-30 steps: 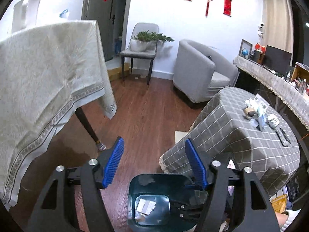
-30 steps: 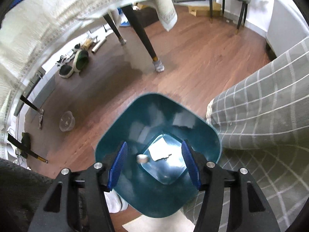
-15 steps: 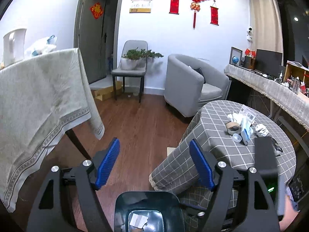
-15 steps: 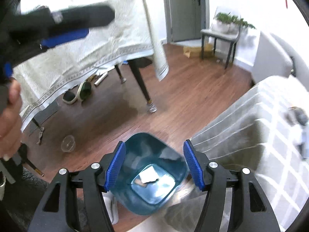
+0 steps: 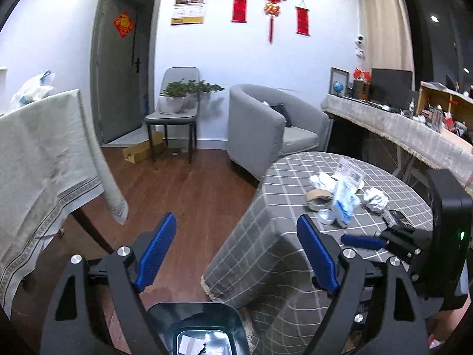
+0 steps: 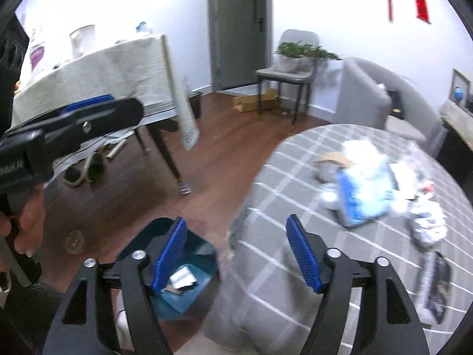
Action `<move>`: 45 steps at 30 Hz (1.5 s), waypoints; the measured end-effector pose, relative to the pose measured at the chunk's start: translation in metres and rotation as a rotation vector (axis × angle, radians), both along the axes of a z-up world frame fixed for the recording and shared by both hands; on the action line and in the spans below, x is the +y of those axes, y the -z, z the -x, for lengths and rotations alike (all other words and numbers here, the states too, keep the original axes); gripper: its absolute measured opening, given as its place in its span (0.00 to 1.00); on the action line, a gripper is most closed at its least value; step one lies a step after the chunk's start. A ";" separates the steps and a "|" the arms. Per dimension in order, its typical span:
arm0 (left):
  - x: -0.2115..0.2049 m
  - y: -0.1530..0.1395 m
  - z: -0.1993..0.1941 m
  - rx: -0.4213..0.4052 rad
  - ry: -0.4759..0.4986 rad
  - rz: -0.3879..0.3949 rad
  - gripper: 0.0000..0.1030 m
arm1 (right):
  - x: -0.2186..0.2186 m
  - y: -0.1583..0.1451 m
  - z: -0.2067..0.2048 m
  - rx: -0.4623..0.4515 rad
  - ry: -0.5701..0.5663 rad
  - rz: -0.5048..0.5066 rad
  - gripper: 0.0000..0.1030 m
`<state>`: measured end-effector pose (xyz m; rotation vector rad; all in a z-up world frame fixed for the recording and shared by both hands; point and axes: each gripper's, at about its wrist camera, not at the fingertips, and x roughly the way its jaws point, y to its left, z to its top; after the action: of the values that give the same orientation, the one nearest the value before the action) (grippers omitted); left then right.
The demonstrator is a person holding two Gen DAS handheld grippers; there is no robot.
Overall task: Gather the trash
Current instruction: 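Move both grippers back over the table, then grasp the blue tissue pack with the left gripper while the right gripper grasps the black bag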
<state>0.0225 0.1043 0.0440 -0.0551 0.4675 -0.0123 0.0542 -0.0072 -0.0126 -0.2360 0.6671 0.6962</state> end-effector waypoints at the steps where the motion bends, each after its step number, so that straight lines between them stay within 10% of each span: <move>1: -0.004 0.000 -0.002 0.000 0.006 -0.003 0.84 | -0.008 -0.002 -0.002 -0.007 0.022 -0.005 0.73; 19: -0.077 0.021 -0.046 0.037 0.118 0.024 0.85 | -0.132 -0.004 -0.032 -0.041 0.423 -0.061 0.89; 45: -0.125 0.056 -0.119 0.183 0.191 0.125 0.63 | -0.165 0.025 -0.061 0.142 0.392 0.024 0.89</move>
<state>0.1413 -0.0208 -0.0116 -0.1346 0.6534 -0.2255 0.1150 -0.1724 -0.0375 -0.0737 0.8291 0.3309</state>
